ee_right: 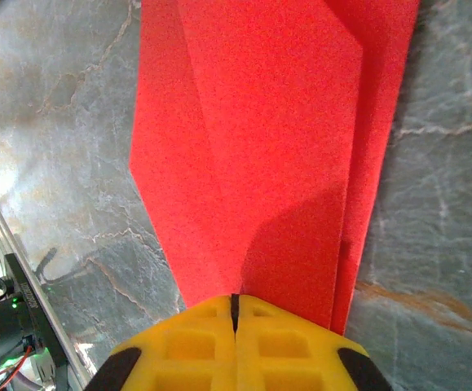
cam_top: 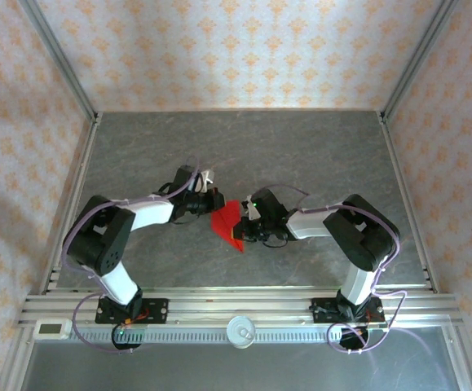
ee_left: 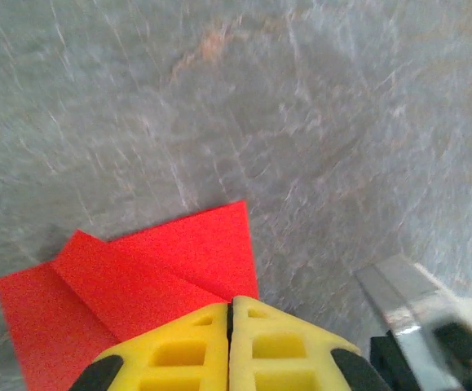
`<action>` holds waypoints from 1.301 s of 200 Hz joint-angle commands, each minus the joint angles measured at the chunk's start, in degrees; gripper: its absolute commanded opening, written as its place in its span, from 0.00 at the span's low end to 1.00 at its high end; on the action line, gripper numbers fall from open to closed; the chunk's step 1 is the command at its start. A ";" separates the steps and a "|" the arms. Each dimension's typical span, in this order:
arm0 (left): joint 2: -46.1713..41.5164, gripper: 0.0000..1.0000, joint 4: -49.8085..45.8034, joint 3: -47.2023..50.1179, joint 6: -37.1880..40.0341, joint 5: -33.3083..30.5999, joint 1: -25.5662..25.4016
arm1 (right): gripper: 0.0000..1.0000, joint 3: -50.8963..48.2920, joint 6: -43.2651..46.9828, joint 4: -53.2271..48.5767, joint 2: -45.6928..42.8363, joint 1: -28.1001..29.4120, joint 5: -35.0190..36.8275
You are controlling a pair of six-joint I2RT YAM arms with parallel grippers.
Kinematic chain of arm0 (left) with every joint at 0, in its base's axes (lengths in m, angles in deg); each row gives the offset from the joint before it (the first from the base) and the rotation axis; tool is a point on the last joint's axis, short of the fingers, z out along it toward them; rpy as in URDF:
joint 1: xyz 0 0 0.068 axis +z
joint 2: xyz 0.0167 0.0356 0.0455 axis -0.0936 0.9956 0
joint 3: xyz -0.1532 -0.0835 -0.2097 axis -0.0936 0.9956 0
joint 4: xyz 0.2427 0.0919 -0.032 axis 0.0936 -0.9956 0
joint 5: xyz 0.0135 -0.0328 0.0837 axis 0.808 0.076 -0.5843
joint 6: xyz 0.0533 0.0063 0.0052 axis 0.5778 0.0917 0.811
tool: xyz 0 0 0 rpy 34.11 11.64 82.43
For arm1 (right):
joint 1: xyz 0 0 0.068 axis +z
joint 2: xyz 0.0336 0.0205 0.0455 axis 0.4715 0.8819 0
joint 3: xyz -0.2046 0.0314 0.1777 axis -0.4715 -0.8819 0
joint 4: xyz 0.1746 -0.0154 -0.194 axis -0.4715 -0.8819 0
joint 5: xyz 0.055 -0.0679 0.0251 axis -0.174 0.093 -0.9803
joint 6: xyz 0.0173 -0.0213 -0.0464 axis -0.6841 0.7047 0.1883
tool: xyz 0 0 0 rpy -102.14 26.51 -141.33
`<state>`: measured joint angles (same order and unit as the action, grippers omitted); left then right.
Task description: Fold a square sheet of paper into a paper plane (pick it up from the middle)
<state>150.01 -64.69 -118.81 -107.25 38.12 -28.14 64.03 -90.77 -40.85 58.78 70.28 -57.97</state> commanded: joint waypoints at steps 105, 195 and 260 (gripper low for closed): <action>9.17 0.06 -1.63 1.78 3.26 -5.14 -0.06 | 0.00 9.09 -7.31 -7.13 0.10 -0.13 3.64; 10.94 0.06 -3.18 0.60 4.92 -6.17 -0.07 | 0.00 -0.17 -5.93 -6.54 0.37 0.67 3.69; 11.21 0.05 -3.30 0.37 4.91 -6.21 -0.08 | 0.00 -7.50 -6.62 -7.41 -10.28 0.65 4.27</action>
<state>157.01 -62.18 -119.71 -104.34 38.30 -28.29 57.41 -96.96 -42.66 51.22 70.37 -54.82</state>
